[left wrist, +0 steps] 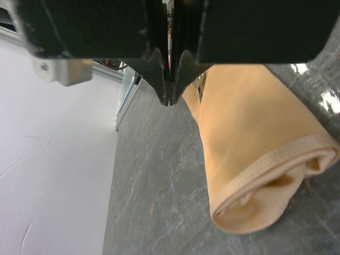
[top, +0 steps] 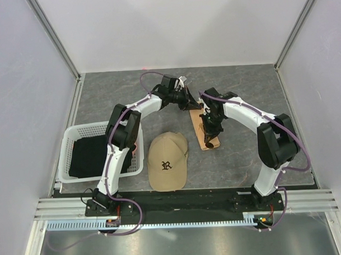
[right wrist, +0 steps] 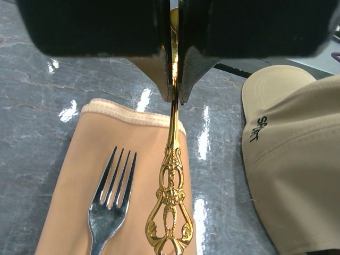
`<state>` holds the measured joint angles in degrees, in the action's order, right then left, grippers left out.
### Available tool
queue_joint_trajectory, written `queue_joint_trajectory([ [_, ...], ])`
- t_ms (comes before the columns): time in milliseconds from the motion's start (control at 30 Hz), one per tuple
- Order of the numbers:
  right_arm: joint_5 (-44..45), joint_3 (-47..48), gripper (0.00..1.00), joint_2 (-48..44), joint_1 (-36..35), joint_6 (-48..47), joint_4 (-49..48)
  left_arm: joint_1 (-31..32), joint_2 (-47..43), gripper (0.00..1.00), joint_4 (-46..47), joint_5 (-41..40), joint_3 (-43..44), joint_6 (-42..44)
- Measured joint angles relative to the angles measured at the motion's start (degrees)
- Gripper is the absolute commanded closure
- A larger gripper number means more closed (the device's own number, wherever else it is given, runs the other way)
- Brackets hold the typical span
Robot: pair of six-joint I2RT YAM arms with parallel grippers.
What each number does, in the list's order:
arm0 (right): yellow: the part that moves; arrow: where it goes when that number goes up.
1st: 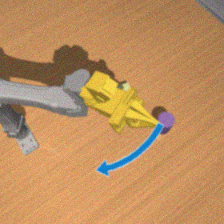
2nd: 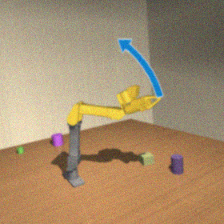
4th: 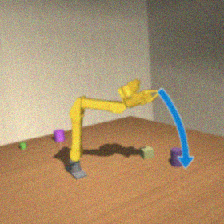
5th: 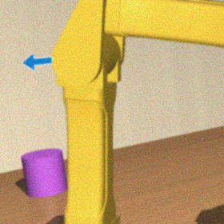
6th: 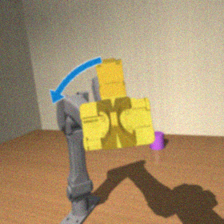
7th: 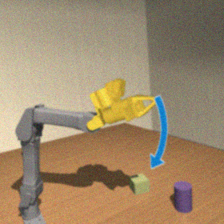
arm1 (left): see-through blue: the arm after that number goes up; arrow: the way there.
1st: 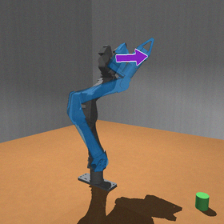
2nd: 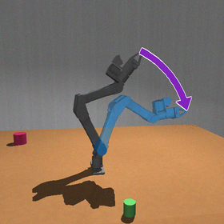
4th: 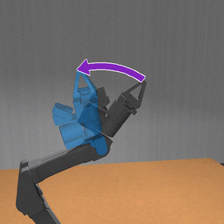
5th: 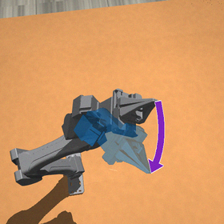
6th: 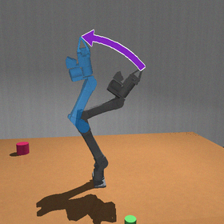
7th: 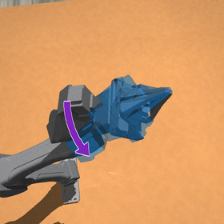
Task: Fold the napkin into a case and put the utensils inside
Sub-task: Insert the spoon into the folded napkin.
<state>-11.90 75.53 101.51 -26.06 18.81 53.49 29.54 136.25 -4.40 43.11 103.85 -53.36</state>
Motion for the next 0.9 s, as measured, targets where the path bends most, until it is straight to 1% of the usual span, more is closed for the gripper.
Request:
queue_joint_trajectory([
  [233, -0.09, 1.2, 1.0, 3.5, 0.39, -0.11, 0.76, -0.87, 2.95, 0.98, 0.44, -0.04, 2.99, -0.26],
  [700, -0.02, 1.38, 1.0, 6.08, 0.81, 0.44, 1.05, -1.62, 5.88, 0.98, 0.28, 0.07, 3.08, -0.96],
  [900, 0.2, 4.13, 1.0, 8.63, 0.81, 0.68, 1.05, -1.62, 6.45, 0.98, 0.31, 0.52, 3.13, -1.09],
])
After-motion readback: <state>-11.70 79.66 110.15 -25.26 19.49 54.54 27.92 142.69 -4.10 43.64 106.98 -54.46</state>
